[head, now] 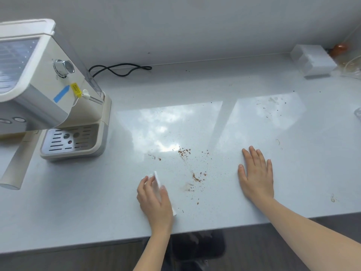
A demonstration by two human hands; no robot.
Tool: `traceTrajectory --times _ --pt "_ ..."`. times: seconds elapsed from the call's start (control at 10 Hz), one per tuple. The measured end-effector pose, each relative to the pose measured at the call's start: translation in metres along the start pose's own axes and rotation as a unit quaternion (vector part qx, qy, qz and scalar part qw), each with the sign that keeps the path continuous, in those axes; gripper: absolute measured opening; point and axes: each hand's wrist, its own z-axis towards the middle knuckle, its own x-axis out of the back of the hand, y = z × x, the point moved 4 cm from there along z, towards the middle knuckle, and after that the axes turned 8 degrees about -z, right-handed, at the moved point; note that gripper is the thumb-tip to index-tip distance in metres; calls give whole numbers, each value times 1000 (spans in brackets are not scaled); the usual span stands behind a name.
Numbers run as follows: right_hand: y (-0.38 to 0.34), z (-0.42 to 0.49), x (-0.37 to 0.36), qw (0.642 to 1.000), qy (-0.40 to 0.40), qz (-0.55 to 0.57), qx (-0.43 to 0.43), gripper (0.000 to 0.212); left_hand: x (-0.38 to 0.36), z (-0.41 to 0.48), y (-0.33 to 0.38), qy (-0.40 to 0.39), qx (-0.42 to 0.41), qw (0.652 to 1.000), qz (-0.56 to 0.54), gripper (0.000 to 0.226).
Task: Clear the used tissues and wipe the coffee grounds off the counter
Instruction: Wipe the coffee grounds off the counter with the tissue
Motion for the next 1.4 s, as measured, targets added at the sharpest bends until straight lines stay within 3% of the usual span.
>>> traceTrajectory --times 0.1,0.2,0.5,0.8,1.1,1.2,1.4 --pt "0 0 0 1000 1 1 2 56 -13 -14 -6 -105 -68 981 151 49" --pt "-2 0 0 1000 1 2 2 56 -17 -15 -10 -109 -74 978 164 47" --pt "-1 0 1 1000 3 0 -1 55 10 -20 -27 -11 -11 990 137 48" --pt "-2 0 1 1000 -5 -3 0 56 -62 -50 11 -63 -8 994 89 49" --pt "-2 0 3 1000 -7 -6 1 56 31 38 -31 69 13 990 120 43" --pt "-3 0 3 1000 -8 -5 1 56 32 76 -23 49 -13 993 108 44" --pt "-3 1 1 1000 -2 -9 2 56 -9 128 -2 -121 -97 980 124 44"
